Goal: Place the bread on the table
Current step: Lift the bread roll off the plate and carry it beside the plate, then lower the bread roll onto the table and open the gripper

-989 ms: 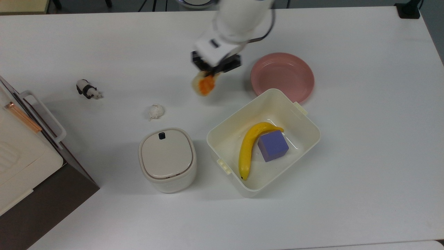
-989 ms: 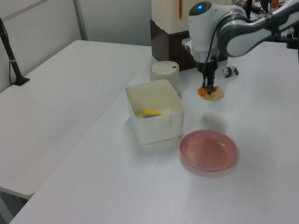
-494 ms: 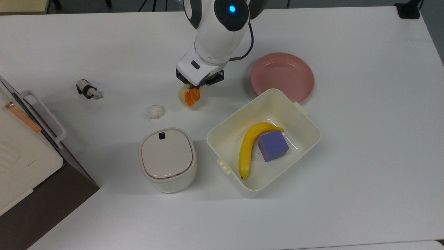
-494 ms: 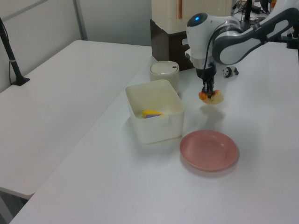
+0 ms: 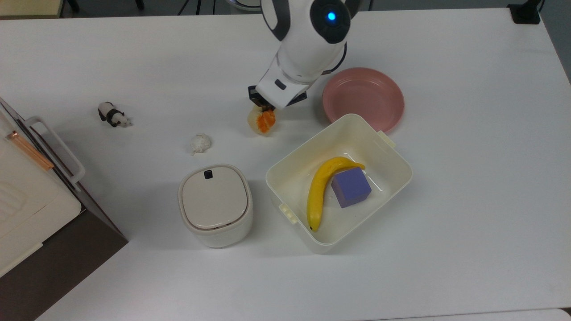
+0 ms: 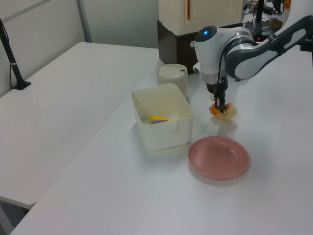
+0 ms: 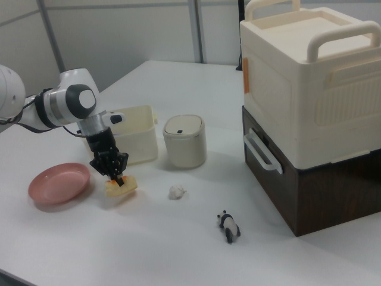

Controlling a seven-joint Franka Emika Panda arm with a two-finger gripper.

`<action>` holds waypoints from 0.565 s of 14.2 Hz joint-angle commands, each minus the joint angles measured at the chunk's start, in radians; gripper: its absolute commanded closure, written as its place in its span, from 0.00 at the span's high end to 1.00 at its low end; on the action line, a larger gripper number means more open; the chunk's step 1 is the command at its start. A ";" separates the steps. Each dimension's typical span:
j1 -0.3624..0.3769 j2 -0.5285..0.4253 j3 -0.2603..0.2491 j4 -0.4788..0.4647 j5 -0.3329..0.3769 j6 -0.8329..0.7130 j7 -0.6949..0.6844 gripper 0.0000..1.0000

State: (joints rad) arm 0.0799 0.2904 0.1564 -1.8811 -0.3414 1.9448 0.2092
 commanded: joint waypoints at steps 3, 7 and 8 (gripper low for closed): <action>0.008 -0.016 -0.006 -0.024 -0.018 0.011 0.021 0.68; 0.000 -0.019 -0.006 -0.015 -0.018 0.005 0.012 1.00; -0.002 -0.020 -0.006 -0.003 -0.018 -0.003 0.010 1.00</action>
State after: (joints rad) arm 0.0799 0.2903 0.1541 -1.8856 -0.3427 1.9448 0.2136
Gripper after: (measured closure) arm 0.189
